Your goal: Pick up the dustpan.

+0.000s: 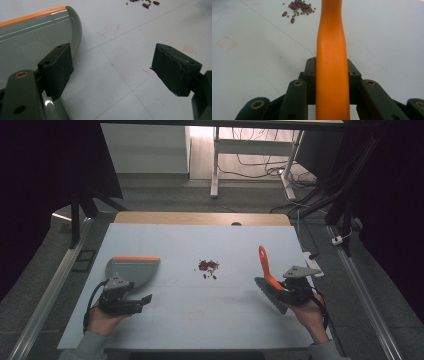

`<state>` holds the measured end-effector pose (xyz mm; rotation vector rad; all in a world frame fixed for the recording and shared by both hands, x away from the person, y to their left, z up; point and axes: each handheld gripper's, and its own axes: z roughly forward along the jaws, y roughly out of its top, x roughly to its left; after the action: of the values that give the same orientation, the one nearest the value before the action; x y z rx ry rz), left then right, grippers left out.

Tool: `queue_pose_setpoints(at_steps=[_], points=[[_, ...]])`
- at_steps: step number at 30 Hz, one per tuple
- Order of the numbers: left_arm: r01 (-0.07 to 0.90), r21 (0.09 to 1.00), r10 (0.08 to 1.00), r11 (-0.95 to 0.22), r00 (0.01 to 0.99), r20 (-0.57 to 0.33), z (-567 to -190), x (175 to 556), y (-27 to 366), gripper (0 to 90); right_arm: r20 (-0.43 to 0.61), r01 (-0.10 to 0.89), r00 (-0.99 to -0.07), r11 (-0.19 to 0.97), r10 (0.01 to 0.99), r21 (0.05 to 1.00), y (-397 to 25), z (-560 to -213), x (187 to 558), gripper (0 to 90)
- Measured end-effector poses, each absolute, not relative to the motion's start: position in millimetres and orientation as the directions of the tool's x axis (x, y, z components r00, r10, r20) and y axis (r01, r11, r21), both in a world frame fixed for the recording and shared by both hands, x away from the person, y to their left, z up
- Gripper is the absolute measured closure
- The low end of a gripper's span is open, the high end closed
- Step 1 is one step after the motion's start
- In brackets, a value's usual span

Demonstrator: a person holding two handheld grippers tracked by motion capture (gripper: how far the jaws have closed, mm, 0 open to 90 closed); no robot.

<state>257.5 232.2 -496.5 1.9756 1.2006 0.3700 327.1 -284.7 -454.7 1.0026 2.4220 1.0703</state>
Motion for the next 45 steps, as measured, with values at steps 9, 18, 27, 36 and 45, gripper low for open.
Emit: queue_pose_setpoints(at_steps=[9, 18, 27, 36, 45], points=[[0.597, 0.759, 0.865, -0.262, 0.494, -0.091, -498, 259, 233, 16.7, 0.007, 0.472, -0.705, 0.461, 0.709, 0.751, -288, -455, 331, 70.3], [0.564, 0.803, 0.885, -0.192, 0.453, -0.107, -489, 251, 236, 16.3, 0.011, 0.470, -0.709, 0.461, 0.705, 0.753, -290, -454, 331, 70.3], [0.587, 0.779, 0.894, -0.220, 0.441, -0.080, -473, 255, 236, 16.8, -0.004, 0.466, -0.717, 0.484, 0.697, 0.741, -285, -454, 331, 70.3], [0.598, 0.772, 0.897, -0.216, 0.434, -0.085, -461, 262, 241, 17.2, 0.000, 0.475, -0.708, 0.477, 0.706, 0.739, -287, -454, 332, 70.3], [0.658, 0.723, 0.917, -0.211, 0.390, -0.088, -455, 264, 246, 19.4, -0.005, 0.489, -0.690, 0.471, 0.724, 0.734, -291, -455, 333, 70.3]])
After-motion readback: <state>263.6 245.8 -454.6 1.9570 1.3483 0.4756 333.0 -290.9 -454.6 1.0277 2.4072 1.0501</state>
